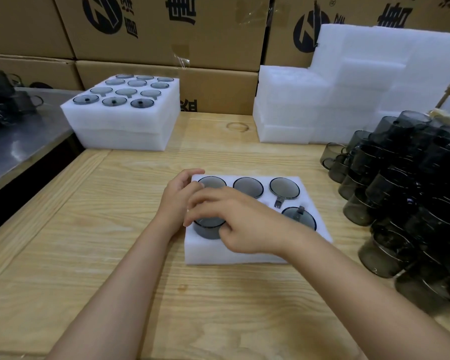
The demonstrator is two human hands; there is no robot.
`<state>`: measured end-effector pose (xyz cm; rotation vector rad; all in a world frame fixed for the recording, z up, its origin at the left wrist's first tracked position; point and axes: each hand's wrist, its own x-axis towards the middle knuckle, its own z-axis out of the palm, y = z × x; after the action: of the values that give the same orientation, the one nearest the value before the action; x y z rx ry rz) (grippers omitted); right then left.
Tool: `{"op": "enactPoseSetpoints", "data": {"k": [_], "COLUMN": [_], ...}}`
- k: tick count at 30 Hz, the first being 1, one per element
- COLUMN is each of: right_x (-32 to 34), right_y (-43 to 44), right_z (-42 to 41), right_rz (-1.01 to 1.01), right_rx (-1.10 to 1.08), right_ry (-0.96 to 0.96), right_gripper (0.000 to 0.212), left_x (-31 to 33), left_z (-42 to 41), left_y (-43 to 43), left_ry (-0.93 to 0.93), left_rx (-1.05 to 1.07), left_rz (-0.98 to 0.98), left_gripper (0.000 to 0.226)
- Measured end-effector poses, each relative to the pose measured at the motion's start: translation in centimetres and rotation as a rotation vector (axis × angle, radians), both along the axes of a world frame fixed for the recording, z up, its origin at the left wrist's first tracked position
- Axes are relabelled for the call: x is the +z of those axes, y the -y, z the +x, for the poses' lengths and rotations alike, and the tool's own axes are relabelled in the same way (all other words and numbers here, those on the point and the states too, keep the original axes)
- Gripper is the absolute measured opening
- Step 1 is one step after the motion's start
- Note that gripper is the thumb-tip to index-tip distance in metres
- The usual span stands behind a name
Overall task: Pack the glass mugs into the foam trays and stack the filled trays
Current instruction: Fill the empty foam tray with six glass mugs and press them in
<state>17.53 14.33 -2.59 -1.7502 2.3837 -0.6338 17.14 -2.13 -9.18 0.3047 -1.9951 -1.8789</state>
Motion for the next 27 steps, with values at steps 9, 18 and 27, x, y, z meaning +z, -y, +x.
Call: {"op": "enactPoseSetpoints", "data": {"k": [9,18,27], "right_x": [-1.7,-2.1,-2.9], "right_y": [-0.7,0.8,0.5], "right_z": [0.9,-0.4,-0.2], "right_rz": [-0.050,0.028,0.045], "right_rx": [-0.122,-0.707,-0.809], "right_ry": [0.172,0.039,-0.046], "right_gripper": [0.072,0.048,0.048], "left_x": [0.9,3.8,3.4], "left_z": [0.6,1.9,1.8], "left_y": [-0.4,-3.7,-5.2], "left_ry": [0.058,0.165,0.597], "left_rx": [0.021,0.029,0.062], "left_rz": [0.028,-0.742,-1.219], "left_gripper": [0.033,0.045,0.052]}}
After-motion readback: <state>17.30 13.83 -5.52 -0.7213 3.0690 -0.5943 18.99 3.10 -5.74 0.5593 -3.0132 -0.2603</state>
